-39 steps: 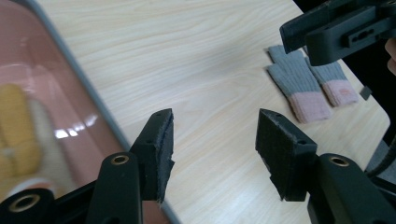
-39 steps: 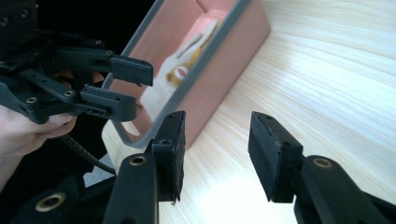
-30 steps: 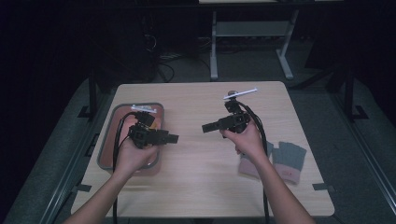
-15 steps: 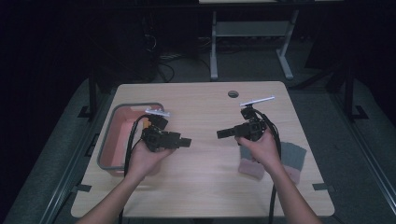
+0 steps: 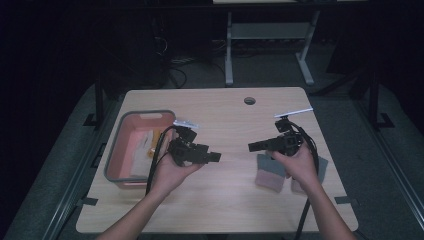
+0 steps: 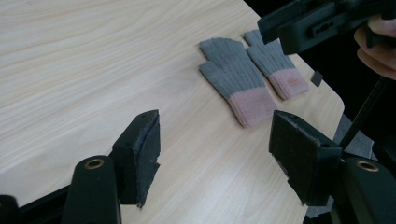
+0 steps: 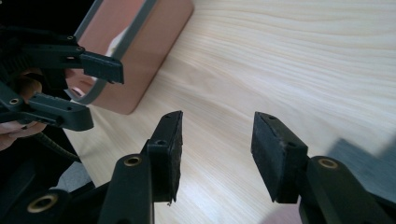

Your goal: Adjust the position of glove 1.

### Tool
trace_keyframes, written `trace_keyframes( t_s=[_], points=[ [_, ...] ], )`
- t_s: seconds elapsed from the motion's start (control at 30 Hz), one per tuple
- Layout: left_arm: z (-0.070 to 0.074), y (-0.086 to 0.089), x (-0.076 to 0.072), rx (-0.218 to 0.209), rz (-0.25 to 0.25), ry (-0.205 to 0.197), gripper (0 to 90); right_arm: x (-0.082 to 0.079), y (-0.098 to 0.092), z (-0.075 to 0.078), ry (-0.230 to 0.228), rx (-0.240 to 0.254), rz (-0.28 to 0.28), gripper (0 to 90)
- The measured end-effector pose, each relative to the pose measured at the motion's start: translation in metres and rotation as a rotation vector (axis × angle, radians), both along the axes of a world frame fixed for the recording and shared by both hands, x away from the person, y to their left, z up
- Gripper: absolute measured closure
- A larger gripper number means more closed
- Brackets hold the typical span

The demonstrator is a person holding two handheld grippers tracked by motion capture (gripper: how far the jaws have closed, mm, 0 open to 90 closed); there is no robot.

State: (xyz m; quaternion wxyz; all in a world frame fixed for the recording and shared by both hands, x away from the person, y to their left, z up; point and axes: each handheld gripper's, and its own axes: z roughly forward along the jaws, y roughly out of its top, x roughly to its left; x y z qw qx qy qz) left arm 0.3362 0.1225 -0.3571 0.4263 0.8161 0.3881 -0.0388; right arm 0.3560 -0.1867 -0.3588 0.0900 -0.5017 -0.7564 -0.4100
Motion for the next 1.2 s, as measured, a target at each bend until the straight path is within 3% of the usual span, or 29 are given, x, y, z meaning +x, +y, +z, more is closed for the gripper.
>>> trace_keyframes(
  t_s=[0.57, 0.9, 1.2],
  points=[
    [-0.012, -0.033, -0.002, -0.002, -0.051, 0.004, 29.3, -0.017, -0.055, -0.015, -0.002, -0.055, -0.079, 47.4],
    [-0.02, -0.053, -0.006, -0.016, -0.084, 0.009, 27.6, -0.026, -0.071, -0.027, 0.003, -0.08, -0.112, 46.2],
    [-0.028, -0.069, -0.008, -0.009, -0.112, 0.01, 27.0, -0.033, -0.086, -0.045, 0.023, -0.135, -0.129, 46.4]
  ],
)
